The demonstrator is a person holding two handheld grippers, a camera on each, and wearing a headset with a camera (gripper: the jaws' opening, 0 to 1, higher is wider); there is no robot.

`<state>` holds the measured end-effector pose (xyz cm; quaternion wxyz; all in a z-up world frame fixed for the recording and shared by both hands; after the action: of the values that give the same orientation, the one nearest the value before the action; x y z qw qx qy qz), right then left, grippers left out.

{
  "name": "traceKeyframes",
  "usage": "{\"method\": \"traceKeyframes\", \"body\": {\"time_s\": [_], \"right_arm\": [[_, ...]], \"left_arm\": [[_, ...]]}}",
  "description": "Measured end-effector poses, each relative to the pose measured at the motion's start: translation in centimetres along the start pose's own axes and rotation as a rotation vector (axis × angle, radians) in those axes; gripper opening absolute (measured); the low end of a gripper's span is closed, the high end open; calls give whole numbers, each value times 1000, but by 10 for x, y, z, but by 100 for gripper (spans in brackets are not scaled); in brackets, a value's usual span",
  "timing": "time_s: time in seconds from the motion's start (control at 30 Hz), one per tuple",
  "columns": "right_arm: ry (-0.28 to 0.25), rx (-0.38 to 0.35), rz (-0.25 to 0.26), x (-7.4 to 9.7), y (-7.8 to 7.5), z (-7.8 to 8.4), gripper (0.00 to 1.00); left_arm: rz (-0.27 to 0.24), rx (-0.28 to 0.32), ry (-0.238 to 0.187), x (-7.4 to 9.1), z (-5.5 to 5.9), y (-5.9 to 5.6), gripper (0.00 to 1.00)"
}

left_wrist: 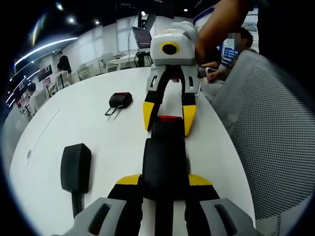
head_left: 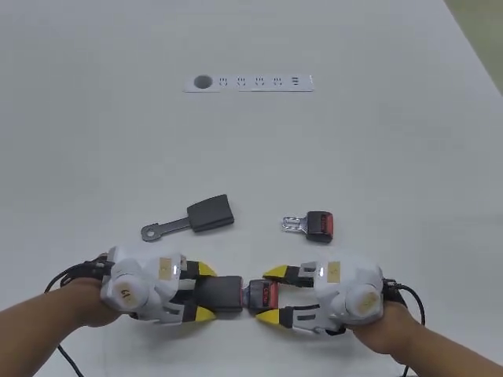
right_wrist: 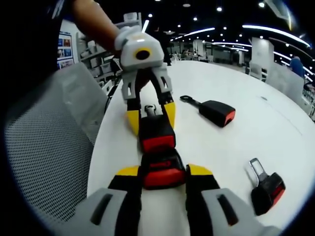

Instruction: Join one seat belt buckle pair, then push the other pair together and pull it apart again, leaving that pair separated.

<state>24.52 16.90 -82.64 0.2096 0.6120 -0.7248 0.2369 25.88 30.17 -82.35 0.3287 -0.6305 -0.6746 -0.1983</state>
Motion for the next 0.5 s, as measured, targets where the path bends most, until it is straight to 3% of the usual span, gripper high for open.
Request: {"method": "traceKeyframes", "body": {"time_s": [0.5], "right_arm": [[-10,-1,3,1,0,2,33]], "left_arm": [[12,-2,-6,-1,0,0,33]]}}
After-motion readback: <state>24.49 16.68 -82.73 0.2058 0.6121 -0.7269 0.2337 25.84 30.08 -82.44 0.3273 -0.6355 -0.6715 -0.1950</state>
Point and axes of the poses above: the centre of the closed fingertips' face, and the gripper's own axes: x roughly backward along the fingers, y roughly to its left, z roughly out of its underside, the point moved 5 cm from there along x, roughly backward along the fingers, and after that the axes turned 11 degrees about x, right-handed, at the moved point
